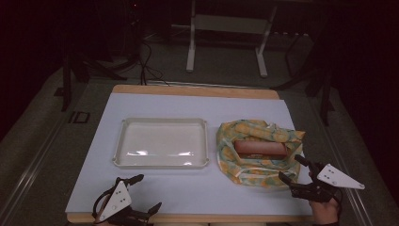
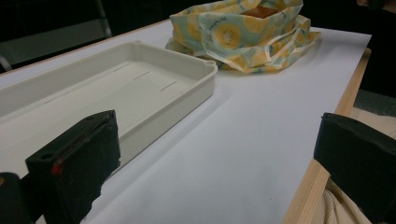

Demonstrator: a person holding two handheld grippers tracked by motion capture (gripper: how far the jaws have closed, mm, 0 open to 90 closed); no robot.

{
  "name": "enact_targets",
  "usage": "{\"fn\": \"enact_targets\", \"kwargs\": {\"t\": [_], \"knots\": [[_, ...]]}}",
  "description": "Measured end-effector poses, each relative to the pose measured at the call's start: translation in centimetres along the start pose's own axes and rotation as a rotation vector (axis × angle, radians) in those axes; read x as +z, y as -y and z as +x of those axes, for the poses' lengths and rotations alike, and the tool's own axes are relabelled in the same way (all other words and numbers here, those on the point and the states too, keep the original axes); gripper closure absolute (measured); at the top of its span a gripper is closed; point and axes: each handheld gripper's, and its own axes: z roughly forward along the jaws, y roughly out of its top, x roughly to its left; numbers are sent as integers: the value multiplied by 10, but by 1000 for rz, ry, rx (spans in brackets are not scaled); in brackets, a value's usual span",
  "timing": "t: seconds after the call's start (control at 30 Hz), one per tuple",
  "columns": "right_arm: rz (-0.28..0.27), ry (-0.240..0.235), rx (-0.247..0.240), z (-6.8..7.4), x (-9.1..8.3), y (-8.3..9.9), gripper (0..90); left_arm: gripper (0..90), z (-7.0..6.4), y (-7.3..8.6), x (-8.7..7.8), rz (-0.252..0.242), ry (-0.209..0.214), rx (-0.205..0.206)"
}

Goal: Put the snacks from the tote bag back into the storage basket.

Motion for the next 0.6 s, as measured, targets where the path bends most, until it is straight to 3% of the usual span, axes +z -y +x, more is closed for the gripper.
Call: {"fn": "enact_targets", "kwargs": {"t": [0.13,0.33,0.47,0.57,0.6], "knots": [[18,-58,20,-1,-2,-3,132,7,-1,0,1,7,2,6],[-11,-129,13,0,-5,-11,118,8,-1,0,1,6,1,4],[-2,-136,-19,1,-1,-20,116,7,-1,0,2,7,1,3],[4,-110,-48,0,2,-28,112,7,-1,0,2,7,1,3],[3,-124,-58,-2,2,-31,113,8,0,0,2,7,1,3]]}}
